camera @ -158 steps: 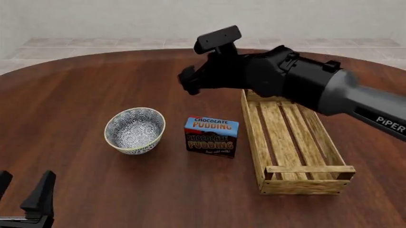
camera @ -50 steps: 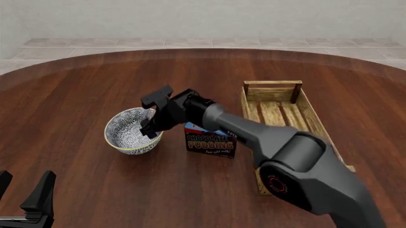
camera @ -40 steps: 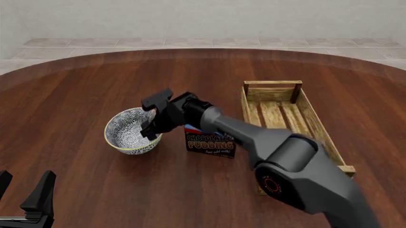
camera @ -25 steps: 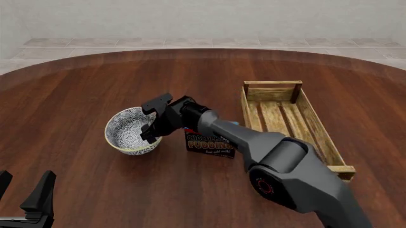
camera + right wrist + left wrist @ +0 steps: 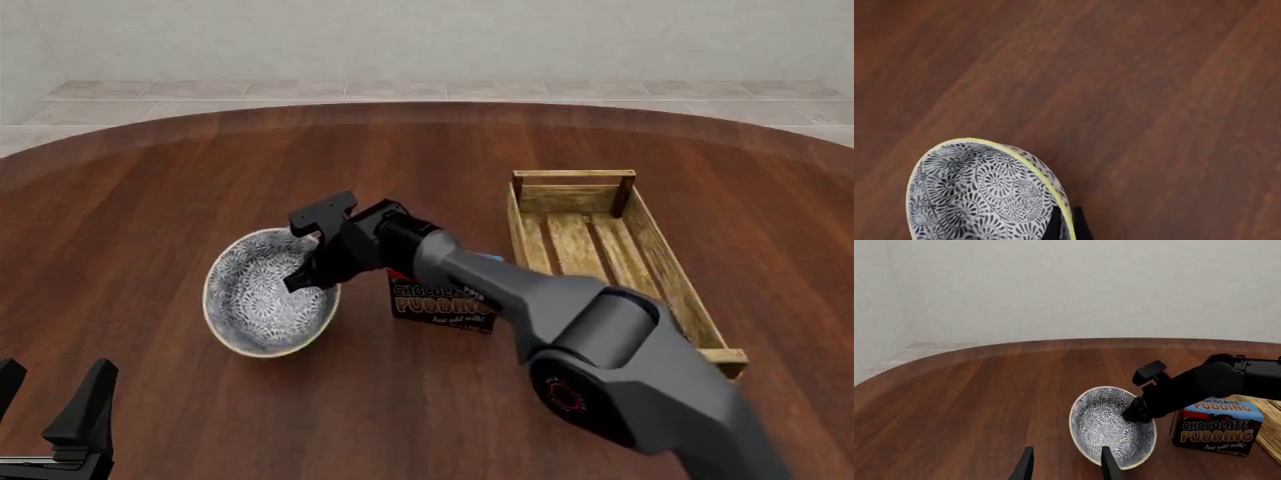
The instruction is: Pick up the bowl on the left and put it in the tray.
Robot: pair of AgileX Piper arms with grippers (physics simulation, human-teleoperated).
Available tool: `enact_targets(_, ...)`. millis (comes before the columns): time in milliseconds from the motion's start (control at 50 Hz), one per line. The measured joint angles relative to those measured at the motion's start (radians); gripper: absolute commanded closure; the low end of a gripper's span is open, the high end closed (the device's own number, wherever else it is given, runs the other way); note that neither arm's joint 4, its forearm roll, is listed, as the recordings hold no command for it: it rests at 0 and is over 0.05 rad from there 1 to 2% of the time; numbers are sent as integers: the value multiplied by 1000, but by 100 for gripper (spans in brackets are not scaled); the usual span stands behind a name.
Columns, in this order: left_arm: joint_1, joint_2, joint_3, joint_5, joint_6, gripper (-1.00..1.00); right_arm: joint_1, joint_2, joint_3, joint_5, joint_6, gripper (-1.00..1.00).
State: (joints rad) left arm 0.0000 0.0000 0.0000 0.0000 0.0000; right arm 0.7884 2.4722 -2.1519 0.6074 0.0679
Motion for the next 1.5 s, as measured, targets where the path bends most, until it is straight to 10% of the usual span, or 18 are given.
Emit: enact_targets(1500, 0, 0, 0, 0, 0, -100, 60, -468, 486, -189, -133, 100)
